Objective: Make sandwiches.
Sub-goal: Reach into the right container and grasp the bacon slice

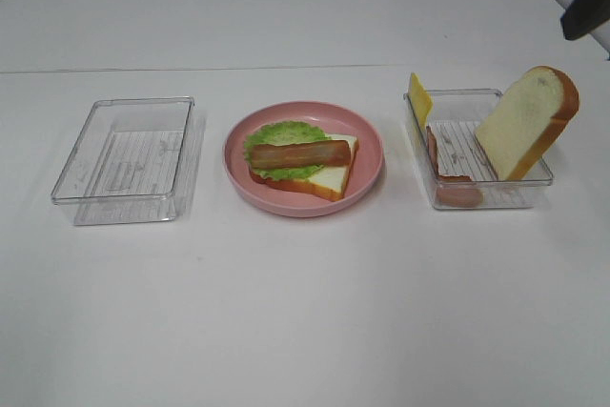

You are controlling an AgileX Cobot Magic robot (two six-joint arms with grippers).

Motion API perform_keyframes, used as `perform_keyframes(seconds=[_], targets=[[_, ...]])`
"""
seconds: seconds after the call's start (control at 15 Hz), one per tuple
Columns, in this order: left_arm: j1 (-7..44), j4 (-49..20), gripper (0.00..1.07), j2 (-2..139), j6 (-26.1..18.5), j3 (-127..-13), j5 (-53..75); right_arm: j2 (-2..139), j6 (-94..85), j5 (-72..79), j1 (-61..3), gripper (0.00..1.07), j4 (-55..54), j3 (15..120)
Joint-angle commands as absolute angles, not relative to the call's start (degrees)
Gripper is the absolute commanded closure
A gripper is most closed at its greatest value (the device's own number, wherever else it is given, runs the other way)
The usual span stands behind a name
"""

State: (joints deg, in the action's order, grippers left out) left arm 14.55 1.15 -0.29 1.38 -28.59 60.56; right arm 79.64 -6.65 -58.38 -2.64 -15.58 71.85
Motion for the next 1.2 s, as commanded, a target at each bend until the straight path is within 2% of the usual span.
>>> perform_keyframes(seconds=[0.07, 0.33, 0.6, 0.8, 1.2], targets=[[14.7, 1.4, 0.27, -1.4, 2.1, -28.5, 59.9, 86.7, -11.1, -61.8, -2.4, 0.35, -20.9, 78.1], [14.7, 1.4, 0.27, -1.4, 2.4, -28.5, 59.9, 97.1, -10.5, -63.1, -3.5, 0.36, -23.4, 84.3], [14.7, 1.4, 0.27, -1.4, 2.4, -28.5, 59.9, 108.4, -8.5, -63.5, -11.7, 0.37, -16.9, 89.3], [14.7, 1.4, 0.27, -1.4, 2.4, -28.5, 59.9, 111.8, -8.5, -63.3, -14.4, 0.41, -16.6, 90.5], [14.7, 1.4, 0.27, -1.4, 2.4, -28.5, 59.9, 117.3, -8.6, -61.0, -14.5, 0.52, -17.6, 90.5]])
